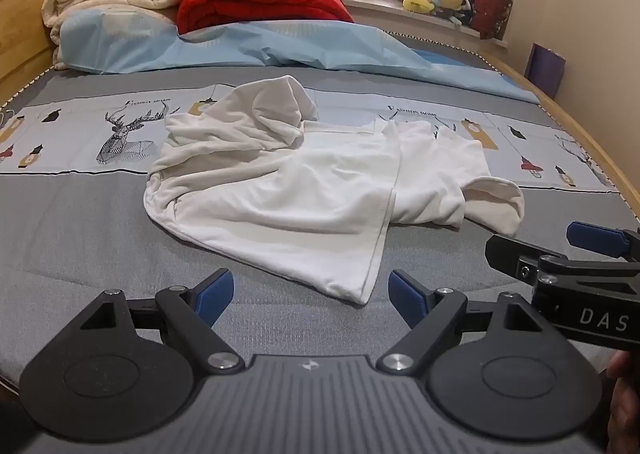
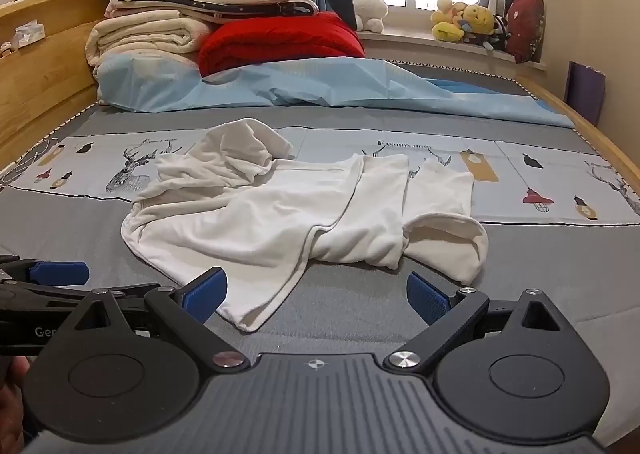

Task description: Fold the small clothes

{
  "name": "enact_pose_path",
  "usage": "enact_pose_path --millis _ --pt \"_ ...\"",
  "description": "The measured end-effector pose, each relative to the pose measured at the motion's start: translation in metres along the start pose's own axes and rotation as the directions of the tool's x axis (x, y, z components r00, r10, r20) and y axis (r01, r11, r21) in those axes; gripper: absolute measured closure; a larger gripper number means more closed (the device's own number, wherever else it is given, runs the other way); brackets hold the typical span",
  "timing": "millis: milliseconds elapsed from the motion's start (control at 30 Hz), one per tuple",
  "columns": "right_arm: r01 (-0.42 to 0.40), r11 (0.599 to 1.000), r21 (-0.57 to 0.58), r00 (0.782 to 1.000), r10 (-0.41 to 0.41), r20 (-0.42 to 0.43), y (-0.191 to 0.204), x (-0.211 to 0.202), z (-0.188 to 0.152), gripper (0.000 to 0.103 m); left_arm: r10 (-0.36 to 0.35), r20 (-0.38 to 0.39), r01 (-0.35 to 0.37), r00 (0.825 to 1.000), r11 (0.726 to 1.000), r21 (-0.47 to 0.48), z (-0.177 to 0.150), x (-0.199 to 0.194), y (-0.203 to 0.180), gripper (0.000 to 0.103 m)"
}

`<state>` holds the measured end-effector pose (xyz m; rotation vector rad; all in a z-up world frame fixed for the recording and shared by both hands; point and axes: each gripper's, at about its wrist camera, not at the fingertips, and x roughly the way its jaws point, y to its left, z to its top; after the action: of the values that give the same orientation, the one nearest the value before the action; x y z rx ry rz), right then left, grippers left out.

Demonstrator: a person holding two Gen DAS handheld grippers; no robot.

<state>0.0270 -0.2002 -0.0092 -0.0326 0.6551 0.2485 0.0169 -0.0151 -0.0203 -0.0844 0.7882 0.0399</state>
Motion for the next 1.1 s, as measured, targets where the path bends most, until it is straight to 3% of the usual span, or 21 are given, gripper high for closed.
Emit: enact_pose_path --millis 1100 --pt "0.0 1.0 0.0 1.0 0.0 0.002 -0.0001 0.0006 -0.0003 0.006 0.0 -0.002 0.0 1.0 1.0 -0.002 0.0002 0.0005 -0.0001 0.015"
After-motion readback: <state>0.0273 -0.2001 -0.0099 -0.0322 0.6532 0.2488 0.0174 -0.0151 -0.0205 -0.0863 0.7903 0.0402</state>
